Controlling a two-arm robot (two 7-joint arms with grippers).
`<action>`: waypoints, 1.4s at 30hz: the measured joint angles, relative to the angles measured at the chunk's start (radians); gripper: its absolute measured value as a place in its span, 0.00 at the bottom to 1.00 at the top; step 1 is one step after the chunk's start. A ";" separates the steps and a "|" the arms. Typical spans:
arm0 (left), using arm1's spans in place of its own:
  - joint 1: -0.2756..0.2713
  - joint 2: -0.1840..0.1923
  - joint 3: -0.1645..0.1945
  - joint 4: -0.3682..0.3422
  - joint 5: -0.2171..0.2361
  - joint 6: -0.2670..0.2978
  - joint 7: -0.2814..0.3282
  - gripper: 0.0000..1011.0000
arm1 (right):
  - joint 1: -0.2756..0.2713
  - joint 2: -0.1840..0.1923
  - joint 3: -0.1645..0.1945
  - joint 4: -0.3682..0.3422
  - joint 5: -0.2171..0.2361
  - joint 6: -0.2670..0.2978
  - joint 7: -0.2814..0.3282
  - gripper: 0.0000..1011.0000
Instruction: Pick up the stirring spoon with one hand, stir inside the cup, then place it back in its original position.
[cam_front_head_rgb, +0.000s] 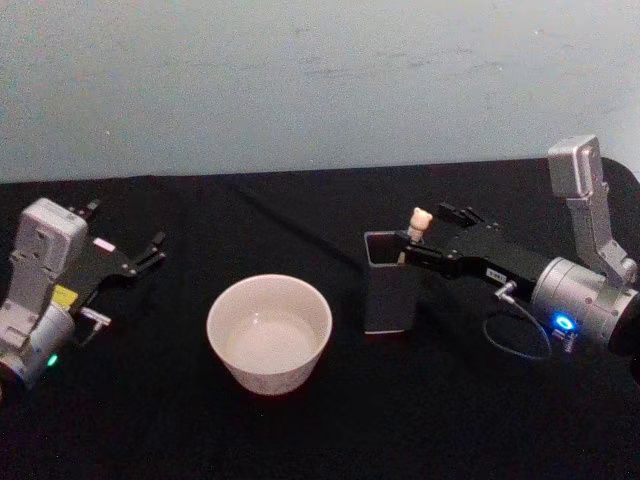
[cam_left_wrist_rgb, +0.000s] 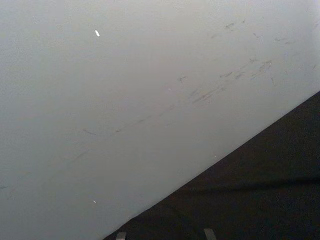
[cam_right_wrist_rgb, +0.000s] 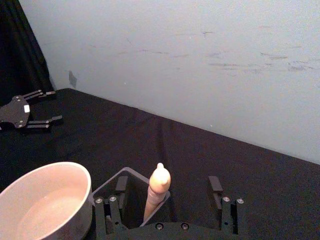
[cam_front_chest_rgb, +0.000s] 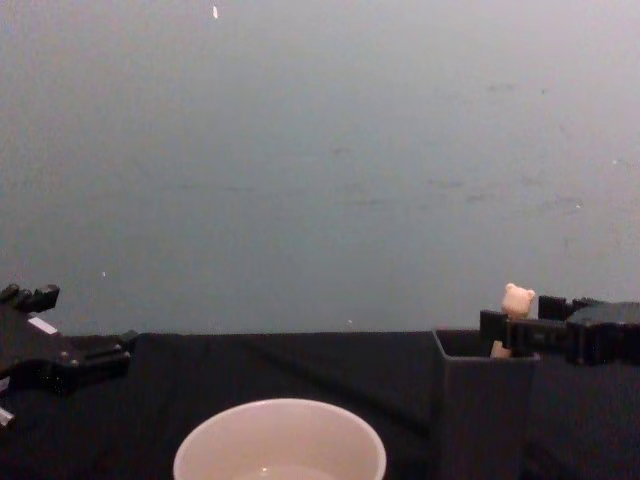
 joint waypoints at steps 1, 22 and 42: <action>0.000 0.000 0.000 0.000 0.000 0.000 0.000 0.99 | 0.000 0.000 0.000 0.000 0.000 0.000 0.000 0.99; 0.000 0.000 0.000 0.000 0.000 0.000 0.000 0.99 | 0.000 0.000 0.000 0.000 0.000 0.000 0.000 0.42; 0.000 0.000 0.000 0.000 0.000 0.000 0.000 0.99 | 0.000 0.000 0.000 0.000 0.000 0.000 0.000 0.22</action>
